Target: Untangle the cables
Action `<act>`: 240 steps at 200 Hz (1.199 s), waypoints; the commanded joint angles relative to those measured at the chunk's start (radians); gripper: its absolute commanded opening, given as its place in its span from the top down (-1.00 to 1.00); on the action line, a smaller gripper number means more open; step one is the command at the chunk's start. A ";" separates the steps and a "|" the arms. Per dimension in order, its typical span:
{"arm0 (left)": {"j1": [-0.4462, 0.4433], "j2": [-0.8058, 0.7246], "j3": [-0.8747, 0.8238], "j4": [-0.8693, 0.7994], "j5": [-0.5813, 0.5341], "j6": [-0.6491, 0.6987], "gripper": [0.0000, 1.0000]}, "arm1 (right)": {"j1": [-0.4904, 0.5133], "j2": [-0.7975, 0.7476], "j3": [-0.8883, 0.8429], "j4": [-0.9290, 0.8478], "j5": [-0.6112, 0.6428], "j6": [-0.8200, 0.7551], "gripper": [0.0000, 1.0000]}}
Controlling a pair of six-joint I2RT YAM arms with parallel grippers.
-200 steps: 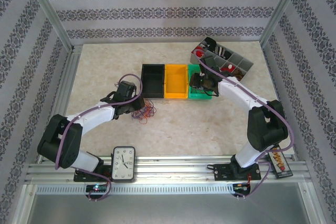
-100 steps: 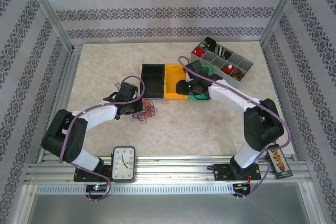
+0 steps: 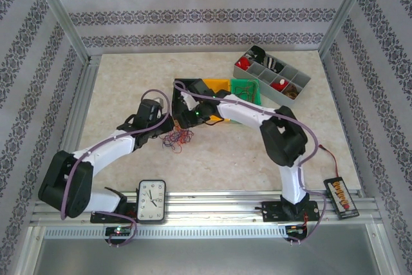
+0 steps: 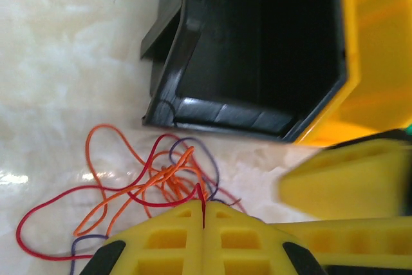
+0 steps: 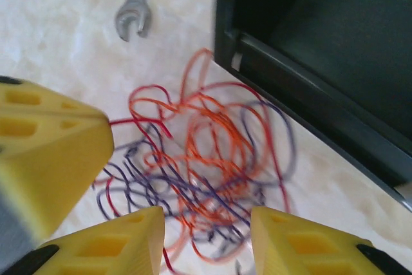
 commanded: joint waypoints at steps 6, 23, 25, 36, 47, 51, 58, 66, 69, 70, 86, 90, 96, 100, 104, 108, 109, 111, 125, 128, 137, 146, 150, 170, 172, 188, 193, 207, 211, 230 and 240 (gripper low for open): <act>0.031 -0.057 -0.020 0.051 0.006 -0.060 1.00 | 0.029 0.120 0.117 -0.157 -0.062 -0.061 0.20; 0.046 -0.115 -0.017 0.062 -0.018 -0.071 1.00 | 0.027 0.142 0.111 -0.211 -0.039 -0.077 0.21; 0.049 -0.122 -0.017 0.064 -0.022 -0.071 1.00 | 0.026 0.141 0.104 -0.211 -0.034 -0.077 0.22; 0.062 -0.164 -0.010 0.072 -0.038 -0.068 1.00 | 0.016 0.125 0.061 -0.206 -0.022 -0.074 0.22; 0.074 -0.200 0.007 0.076 -0.045 -0.056 1.00 | 0.002 0.099 0.005 -0.191 -0.025 -0.066 0.21; 0.077 -0.210 0.015 0.077 -0.044 -0.048 1.00 | -0.004 0.087 -0.017 -0.185 -0.028 -0.064 0.21; 0.084 -0.226 0.032 0.078 -0.042 -0.036 1.00 | -0.013 0.067 -0.052 -0.177 -0.027 -0.062 0.21; 0.088 -0.241 0.053 0.081 -0.045 -0.019 1.00 | -0.022 0.045 -0.090 -0.172 -0.019 -0.060 0.21; 0.089 -0.246 0.059 0.084 -0.045 -0.014 1.00 | -0.025 0.038 -0.103 -0.172 -0.014 -0.061 0.22; 0.089 -0.247 0.062 0.084 -0.046 -0.012 1.00 | -0.026 0.034 -0.108 -0.172 -0.013 -0.061 0.22; 0.095 -0.270 0.093 0.113 -0.049 0.002 1.00 | -0.049 -0.012 -0.177 -0.172 0.007 -0.060 0.24; 0.097 -0.273 0.100 0.122 -0.048 0.004 1.00 | -0.057 -0.022 -0.196 -0.169 0.010 -0.057 0.24; 0.098 -0.278 0.110 0.135 -0.048 0.005 1.00 | -0.069 -0.039 -0.223 -0.166 0.014 -0.053 0.25; 0.099 -0.280 0.117 0.143 -0.046 0.006 1.00 | -0.077 -0.050 -0.242 -0.164 0.015 -0.051 0.25; 0.101 -0.282 0.124 0.153 -0.045 0.008 1.00 | -0.085 -0.063 -0.261 -0.161 0.017 -0.048 0.25; 0.102 -0.283 0.130 0.162 -0.041 0.009 1.00 | -0.093 -0.074 -0.280 -0.158 0.017 -0.043 0.24; 0.101 -0.283 0.132 0.163 -0.040 0.009 1.00 | -0.096 -0.077 -0.285 -0.157 0.017 -0.043 0.24; 0.101 -0.283 0.136 0.169 -0.037 0.011 1.00 | -0.100 -0.084 -0.295 -0.154 0.016 -0.040 0.23; 0.103 -0.274 0.161 0.203 0.003 0.021 1.00 | -0.133 -0.135 -0.365 -0.130 0.013 -0.016 0.19; 0.103 -0.271 0.166 0.212 0.017 0.024 1.00 | -0.140 -0.148 -0.382 -0.120 0.009 -0.011 0.19; 0.103 -0.258 0.183 0.229 0.061 0.032 1.00 | -0.160 -0.192 -0.427 -0.090 0.002 0.005 0.16; 0.103 -0.243 0.199 0.246 0.113 0.038 1.00 | -0.176 -0.238 -0.465 -0.062 0.007 0.019 0.14; 0.102 -0.237 0.207 0.252 0.134 0.043 1.00 | -0.184 -0.258 -0.478 -0.052 0.008 0.025 0.13; 0.103 -0.209 0.240 0.276 0.219 0.059 1.00 | -0.225 -0.350 -0.523 0.004 0.006 0.060 0.10; 0.102 -0.207 0.242 0.281 0.226 0.059 1.00 | -0.230 -0.360 -0.527 0.009 0.004 0.065 0.09; 0.105 -0.190 0.263 0.322 0.296 0.054 1.00 | -0.268 -0.426 -0.553 0.068 -0.020 0.103 0.05; 0.105 -0.181 0.274 0.328 0.320 0.051 1.00 | -0.277 -0.441 -0.557 0.081 -0.034 0.114 0.05; 0.105 -0.157 0.306 0.348 0.395 0.037 1.00 | -0.299 -0.478 -0.550 0.100 -0.054 0.126 0.03; 0.105 -0.150 0.312 0.357 0.416 0.030 1.00 | -0.303 -0.488 -0.545 0.102 -0.060 0.124 0.03; 0.106 -0.115 0.343 0.397 0.502 -0.012 1.00 | -0.314 -0.532 -0.513 0.100 -0.084 0.109 0.01; 0.106 -0.096 0.356 0.410 0.530 -0.031 1.00 | -0.315 -0.556 -0.491 0.095 -0.100 0.083 0.01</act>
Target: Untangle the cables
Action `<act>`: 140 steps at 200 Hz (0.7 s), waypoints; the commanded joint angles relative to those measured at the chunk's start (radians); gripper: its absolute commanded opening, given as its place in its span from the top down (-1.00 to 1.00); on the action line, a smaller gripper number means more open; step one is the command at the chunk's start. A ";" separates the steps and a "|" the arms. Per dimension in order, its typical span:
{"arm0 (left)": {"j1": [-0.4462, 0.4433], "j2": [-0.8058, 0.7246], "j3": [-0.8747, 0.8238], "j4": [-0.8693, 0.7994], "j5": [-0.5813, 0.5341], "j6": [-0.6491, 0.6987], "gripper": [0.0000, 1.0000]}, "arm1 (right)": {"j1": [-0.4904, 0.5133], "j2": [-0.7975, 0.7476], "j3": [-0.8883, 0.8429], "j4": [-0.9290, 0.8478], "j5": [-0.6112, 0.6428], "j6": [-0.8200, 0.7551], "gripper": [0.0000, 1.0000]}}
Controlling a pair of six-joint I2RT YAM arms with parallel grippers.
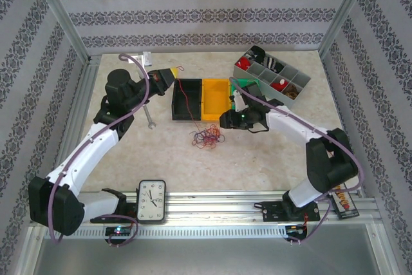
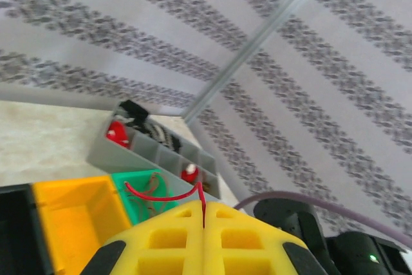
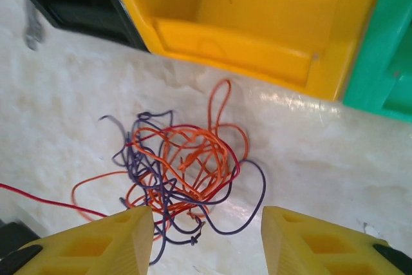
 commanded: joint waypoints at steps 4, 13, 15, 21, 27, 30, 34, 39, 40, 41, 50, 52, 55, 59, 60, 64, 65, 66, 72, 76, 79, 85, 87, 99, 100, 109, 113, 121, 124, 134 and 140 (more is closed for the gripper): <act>0.015 0.041 0.050 0.124 0.159 -0.058 1.00 | -0.002 -0.068 0.056 0.028 -0.067 -0.025 0.01; 0.015 0.052 0.052 0.144 0.168 -0.078 1.00 | 0.002 -0.087 0.072 0.024 -0.090 -0.044 0.01; 0.015 0.054 0.051 0.150 0.169 -0.081 1.00 | 0.004 -0.088 0.077 0.024 -0.097 -0.047 0.01; 0.015 0.062 0.053 0.157 0.172 -0.090 1.00 | 0.012 -0.098 0.090 0.023 -0.111 -0.056 0.01; 0.015 0.069 0.055 0.165 0.176 -0.094 1.00 | 0.023 -0.105 0.104 0.023 -0.126 -0.062 0.01; 0.015 0.072 0.056 0.169 0.177 -0.097 1.00 | 0.029 -0.107 0.109 0.023 -0.133 -0.066 0.01; 0.015 0.076 0.058 0.172 0.180 -0.100 1.00 | 0.042 -0.109 0.119 0.022 -0.137 -0.070 0.01; 0.015 0.082 0.061 0.175 0.183 -0.105 1.00 | 0.059 -0.108 0.129 0.024 -0.140 -0.075 0.00; 0.015 0.082 0.062 0.176 0.183 -0.107 1.00 | 0.063 -0.108 0.132 0.024 -0.140 -0.076 0.01; 0.015 0.084 0.061 0.177 0.184 -0.107 1.00 | 0.067 -0.108 0.134 0.024 -0.140 -0.077 0.01; 0.015 0.092 0.066 0.182 0.190 -0.113 1.00 | 0.101 -0.099 0.157 0.023 -0.140 -0.084 0.00; 0.015 0.094 0.067 0.183 0.190 -0.115 1.00 | 0.108 -0.096 0.162 0.023 -0.141 -0.087 0.00; 0.016 0.096 0.070 0.184 0.193 -0.117 1.00 | 0.119 -0.093 0.171 0.023 -0.141 -0.088 0.00; 0.015 0.099 0.073 0.184 0.195 -0.118 1.00 | 0.134 -0.084 0.184 0.024 -0.138 -0.089 0.00; 0.015 0.100 0.074 0.183 0.195 -0.119 1.00 | 0.138 -0.083 0.187 0.025 -0.137 -0.088 0.00; 0.016 0.102 0.077 0.184 0.199 -0.121 1.00 | 0.150 -0.075 0.201 0.029 -0.135 -0.088 0.00; 0.016 0.103 0.078 0.185 0.201 -0.122 1.00 | 0.154 -0.072 0.204 0.030 -0.135 -0.088 0.00; 0.015 0.104 0.078 0.184 0.201 -0.121 1.00 | 0.157 -0.070 0.207 0.031 -0.134 -0.087 0.00; 0.015 0.105 0.080 0.184 0.203 -0.123 1.00 | 0.175 -0.056 0.225 0.039 -0.131 -0.085 0.00; 0.015 0.106 0.080 0.183 0.202 -0.124 1.00 | 0.187 -0.046 0.237 0.047 -0.127 -0.084 0.00; 0.014 0.107 0.082 0.185 0.203 -0.123 1.00 | 0.195 -0.038 0.245 0.052 -0.119 -0.083 0.00; 0.016 0.108 0.082 0.185 0.203 -0.126 1.00 | 0.208 -0.022 0.262 0.063 -0.096 -0.081 0.00; 0.015 0.110 0.081 0.186 0.202 -0.127 1.00 | 0.211 -0.017 0.267 0.067 -0.091 -0.080 0.00; 0.015 0.109 0.079 0.191 0.203 -0.133 1.00 | 0.220 0.015 0.291 0.100 -0.061 -0.070 0.00; 0.015 0.109 0.078 0.192 0.203 -0.134 1.00 | 0.220 0.017 0.294 0.102 -0.057 -0.068 0.00; 0.016 0.109 0.074 0.199 0.203 -0.140 1.00 | 0.220 0.039 0.310 0.130 -0.036 -0.051 0.00; 0.015 0.110 0.075 0.200 0.203 -0.143 1.00 | 0.220 0.047 0.316 0.141 -0.032 -0.046 0.00; 0.015 0.110 0.073 0.200 0.203 -0.147 1.00 | 0.218 0.063 0.329 0.162 -0.034 -0.038 0.00; 0.015 0.109 0.072 0.200 0.203 -0.147 1.00 | 0.218 0.069 0.335 0.168 -0.037 -0.033 0.01; 0.016 0.109 0.072 0.197 0.203 -0.147 1.00 | 0.217 0.090 0.357 0.175 -0.037 -0.022 0.04; 0.014 0.106 0.070 0.196 0.203 -0.146 1.00 | 0.217 0.098 0.364 0.180 -0.041 -0.018 0.10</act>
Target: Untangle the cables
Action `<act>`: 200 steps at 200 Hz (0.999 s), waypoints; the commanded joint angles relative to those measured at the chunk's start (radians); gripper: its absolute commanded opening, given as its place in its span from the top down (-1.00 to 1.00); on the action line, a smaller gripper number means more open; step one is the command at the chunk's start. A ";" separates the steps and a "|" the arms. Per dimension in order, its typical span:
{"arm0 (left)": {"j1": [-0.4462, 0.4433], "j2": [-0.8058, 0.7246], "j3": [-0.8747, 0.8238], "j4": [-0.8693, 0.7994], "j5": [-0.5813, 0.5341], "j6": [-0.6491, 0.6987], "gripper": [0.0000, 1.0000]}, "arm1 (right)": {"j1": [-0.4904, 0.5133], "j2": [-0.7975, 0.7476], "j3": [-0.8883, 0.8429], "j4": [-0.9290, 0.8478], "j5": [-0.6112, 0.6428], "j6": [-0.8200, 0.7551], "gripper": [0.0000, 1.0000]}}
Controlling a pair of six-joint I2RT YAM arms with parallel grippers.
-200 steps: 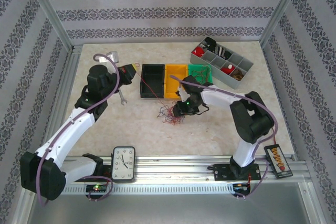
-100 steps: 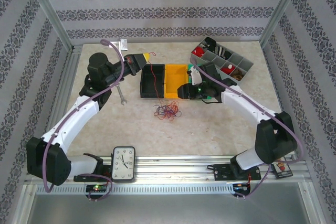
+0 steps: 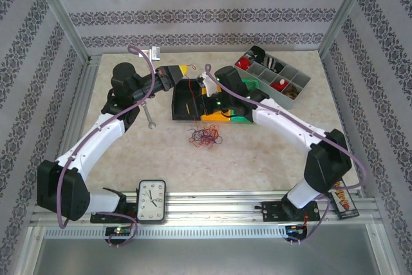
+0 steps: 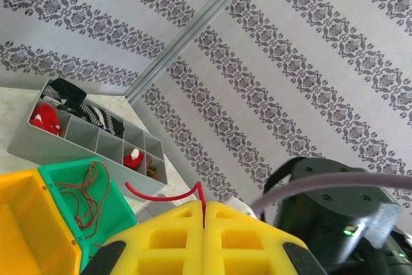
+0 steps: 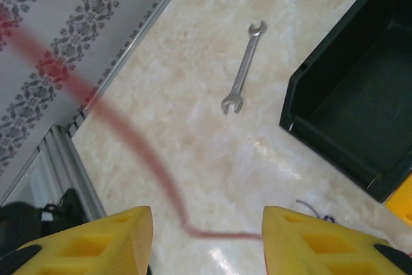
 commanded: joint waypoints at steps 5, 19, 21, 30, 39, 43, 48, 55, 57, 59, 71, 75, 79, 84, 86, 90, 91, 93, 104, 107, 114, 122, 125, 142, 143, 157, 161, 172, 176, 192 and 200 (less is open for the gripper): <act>0.015 -0.007 0.022 0.066 0.025 -0.017 1.00 | -0.005 0.043 0.062 0.069 0.020 0.035 0.19; 0.016 -0.010 0.015 0.059 0.012 -0.013 1.00 | -0.009 0.047 0.060 0.071 0.022 0.042 0.62; 0.016 -0.010 0.015 0.057 0.008 -0.011 1.00 | -0.011 0.045 0.058 0.072 0.024 0.043 0.68; 0.016 -0.015 0.012 0.027 -0.021 0.004 1.00 | -0.017 0.031 0.038 0.079 0.032 0.048 0.91; 0.015 -0.022 0.002 -0.004 -0.060 0.026 0.87 | -0.030 0.008 0.012 0.091 0.034 0.060 1.00; 0.016 -0.025 -0.004 -0.026 -0.082 0.036 0.76 | -0.038 -0.006 0.000 0.091 0.035 0.065 1.00; 0.015 -0.027 -0.009 -0.051 -0.104 0.054 0.61 | -0.049 -0.023 -0.014 0.097 0.033 0.072 1.00; 0.016 -0.027 -0.022 -0.087 -0.128 0.085 0.35 | -0.066 -0.047 -0.037 0.101 0.029 0.082 1.00; 0.015 -0.026 -0.023 -0.097 -0.134 0.094 0.28 | -0.073 -0.058 -0.043 0.104 0.026 0.085 1.00; 0.015 -0.025 -0.027 -0.108 -0.140 0.102 0.23 | -0.079 -0.066 -0.050 0.107 0.023 0.089 1.00; 0.013 -0.018 -0.049 -0.167 -0.153 0.157 0.04 | -0.118 -0.116 -0.085 0.114 0.000 0.108 1.00; 0.014 -0.013 -0.057 -0.185 -0.152 0.179 -0.03 | -0.132 -0.133 -0.095 0.116 -0.010 0.113 1.00; 0.012 -0.010 -0.068 -0.201 -0.150 0.196 -0.08 | -0.146 -0.146 -0.105 0.115 -0.022 0.119 1.00; 0.010 -0.003 -0.080 -0.217 -0.146 0.215 -0.12 | -0.162 -0.163 -0.116 0.113 -0.032 0.128 1.00; 0.010 -0.001 -0.087 -0.223 -0.143 0.221 -0.13 | -0.169 -0.168 -0.121 0.112 -0.037 0.130 1.00; 0.007 0.004 -0.099 -0.233 -0.137 0.235 -0.16 | -0.181 -0.179 -0.128 0.110 -0.044 0.136 1.00; 0.007 0.005 -0.102 -0.236 -0.135 0.239 -0.17 | -0.184 -0.182 -0.130 0.110 -0.046 0.138 1.00; 0.006 0.008 -0.106 -0.242 -0.131 0.246 -0.18 | -0.190 -0.186 -0.133 0.110 -0.049 0.140 1.00; -0.010 0.026 -0.128 -0.284 -0.117 0.294 -0.20 | -0.217 -0.207 -0.153 0.109 -0.069 0.152 1.00; -0.016 0.032 -0.132 -0.297 -0.115 0.308 -0.20 | -0.222 -0.212 -0.157 0.109 -0.072 0.153 1.00; -0.034 0.047 -0.139 -0.325 -0.110 0.342 -0.21 | -0.233 -0.221 -0.165 0.107 -0.074 0.156 1.00; -0.057 0.067 -0.140 -0.355 -0.107 0.382 -0.22 | -0.241 -0.224 -0.172 0.100 -0.074 0.154 1.00; -0.069 0.076 -0.140 -0.370 -0.105 0.397 -0.22 | -0.243 -0.225 -0.172 0.096 -0.074 0.154 1.00; -0.119 0.131 -0.127 -0.446 -0.096 0.479 -0.25 | -0.257 -0.227 -0.178 0.094 -0.078 0.161 1.00; -0.121 0.136 -0.126 -0.451 -0.096 0.482 -0.25 | -0.258 -0.227 -0.178 0.095 -0.078 0.162 1.00; -0.159 0.183 -0.109 -0.515 -0.098 0.552 -0.27 | -0.265 -0.224 -0.184 0.103 -0.080 0.176 1.00; -0.170 0.194 -0.102 -0.531 -0.096 0.573 -0.28 | -0.268 -0.221 -0.182 0.102 -0.079 0.179 1.00; -0.202 0.228 -0.084 -0.573 -0.088 0.620 -0.30 | -0.274 -0.215 -0.183 0.101 -0.077 0.189 1.00; -0.213 0.238 -0.076 -0.587 -0.087 0.636 -0.30 | -0.277 -0.213 -0.183 0.101 -0.077 0.193 1.00; -0.255 0.283 -0.048 -0.629 -0.093 0.688 -0.34 | -0.286 -0.203 -0.188 0.105 -0.076 0.208 1.00; -0.272 0.307 -0.033 -0.642 -0.100 0.704 -0.36 | -0.289 -0.198 -0.189 0.104 -0.074 0.216 1.00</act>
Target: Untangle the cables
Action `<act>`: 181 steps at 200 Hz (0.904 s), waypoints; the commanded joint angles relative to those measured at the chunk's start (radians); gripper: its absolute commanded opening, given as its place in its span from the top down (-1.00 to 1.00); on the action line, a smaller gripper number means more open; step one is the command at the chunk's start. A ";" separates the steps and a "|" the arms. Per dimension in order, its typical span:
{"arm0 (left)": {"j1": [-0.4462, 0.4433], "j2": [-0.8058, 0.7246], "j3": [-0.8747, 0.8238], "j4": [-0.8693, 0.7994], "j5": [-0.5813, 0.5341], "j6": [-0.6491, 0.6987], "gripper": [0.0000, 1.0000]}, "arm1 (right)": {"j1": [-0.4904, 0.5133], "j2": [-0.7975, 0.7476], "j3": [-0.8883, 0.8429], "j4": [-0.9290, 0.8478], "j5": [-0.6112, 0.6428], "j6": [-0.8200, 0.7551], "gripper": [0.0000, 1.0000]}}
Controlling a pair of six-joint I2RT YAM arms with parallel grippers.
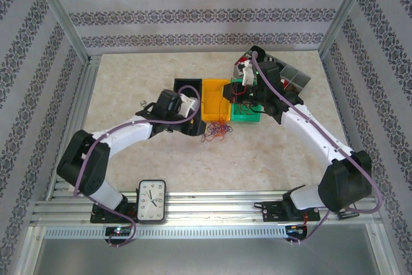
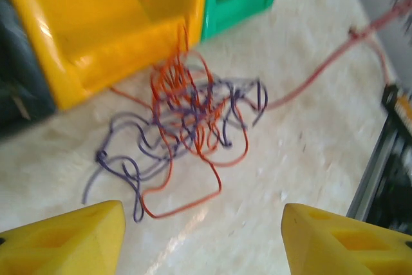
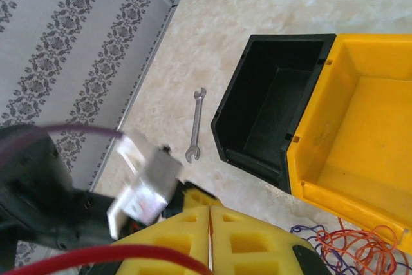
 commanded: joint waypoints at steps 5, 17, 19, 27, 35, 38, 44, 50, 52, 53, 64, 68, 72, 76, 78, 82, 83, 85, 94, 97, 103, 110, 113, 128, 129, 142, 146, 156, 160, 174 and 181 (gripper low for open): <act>-0.057 0.057 0.077 -0.112 0.008 0.156 -0.37 | -0.018 0.019 -0.014 0.024 -0.017 0.042 1.00; -0.080 0.092 0.096 -0.104 -0.008 0.165 -0.40 | -0.023 0.022 -0.017 0.027 -0.015 0.050 1.00; -0.084 0.097 0.099 -0.100 -0.015 0.167 -0.40 | -0.023 0.022 -0.018 0.027 -0.015 0.052 1.00; -0.099 0.120 0.106 -0.079 -0.055 0.168 -0.41 | -0.025 0.022 -0.021 0.031 -0.015 0.058 1.00; -0.113 0.141 0.114 -0.058 -0.105 0.165 -0.42 | -0.028 0.021 -0.023 0.036 -0.015 0.062 1.00; -0.118 0.148 0.113 -0.045 -0.123 0.165 -0.42 | -0.028 0.021 -0.024 0.037 -0.015 0.062 1.00; -0.126 0.163 0.113 -0.019 -0.155 0.161 -0.43 | -0.028 0.020 -0.023 0.038 -0.014 0.065 1.00; -0.134 0.176 0.114 0.006 -0.189 0.155 -0.44 | -0.031 0.019 -0.025 0.037 -0.013 0.068 1.00; -0.136 0.181 0.115 0.014 -0.201 0.153 -0.44 | -0.030 0.019 -0.025 0.037 -0.013 0.068 1.00; -0.137 0.183 0.115 0.018 -0.207 0.153 -0.44 | -0.032 0.018 -0.025 0.037 -0.013 0.069 1.00; -0.148 0.208 0.123 0.044 -0.261 0.148 -0.43 | -0.035 0.016 -0.027 0.035 -0.013 0.072 1.00; -0.150 0.216 0.127 0.052 -0.274 0.148 -0.43 | -0.037 0.015 -0.029 0.035 -0.015 0.074 1.00; -0.153 0.223 0.129 0.061 -0.283 0.147 -0.42 | -0.039 0.014 -0.029 0.035 -0.015 0.076 1.00; -0.155 0.229 0.130 0.072 -0.290 0.146 -0.41 | -0.041 0.013 -0.032 0.035 -0.016 0.076 1.00; -0.156 0.233 0.130 0.078 -0.293 0.145 -0.41 | -0.041 0.012 -0.032 0.036 -0.016 0.077 1.00; -0.158 0.238 0.130 0.086 -0.295 0.145 -0.40 | -0.044 0.010 -0.035 0.035 -0.018 0.079 1.00; -0.158 0.240 0.130 0.088 -0.295 0.146 -0.39 | -0.046 0.010 -0.035 0.036 -0.018 0.080 1.00; -0.159 0.243 0.132 0.092 -0.294 0.146 -0.39 | -0.047 0.009 -0.035 0.036 -0.018 0.081 1.00; -0.162 0.260 0.136 0.099 -0.290 0.149 -0.37 | -0.054 0.007 -0.040 0.037 -0.021 0.087 1.00; -0.163 0.266 0.139 0.098 -0.289 0.150 -0.36 | -0.057 0.007 -0.040 0.039 -0.023 0.090 1.00; -0.166 0.278 0.143 0.097 -0.286 0.153 -0.35 | -0.065 0.005 -0.042 0.040 -0.028 0.094 1.00; -0.167 0.294 0.143 0.102 -0.280 0.150 -0.32 | -0.073 0.003 -0.044 0.044 -0.034 0.099 1.00; -0.167 0.299 0.140 0.106 -0.277 0.146 -0.29 | -0.077 0.002 -0.046 0.046 -0.036 0.101 1.00; -0.167 0.324 0.125 0.143 -0.262 0.126 -0.11 | -0.096 -0.008 -0.051 0.052 -0.042 0.110 1.00; -0.167 0.325 0.124 0.146 -0.261 0.124 -0.08 | -0.096 -0.010 -0.052 0.053 -0.042 0.111 1.00; -0.167 0.345 0.115 0.172 -0.248 0.106 0.29 | -0.114 -0.019 -0.058 0.062 -0.049 0.120 1.00; -0.167 0.351 0.117 0.172 -0.243 0.099 0.38 | -0.120 -0.022 -0.060 0.064 -0.051 0.123 1.00; -0.167 0.365 0.117 0.179 -0.233 0.088 0.61 | -0.131 -0.031 -0.062 0.067 -0.052 0.127 1.00; -0.167 0.369 0.117 0.180 -0.229 0.082 0.71 | -0.136 -0.035 -0.063 0.066 -0.052 0.127 1.00; -0.167 0.372 0.109 0.185 -0.234 0.067 1.00 | -0.157 -0.054 -0.063 0.066 -0.038 0.131 1.00; -0.166 0.369 0.102 0.190 -0.240 0.060 1.00 | -0.169 -0.066 -0.063 0.066 -0.026 0.133 1.00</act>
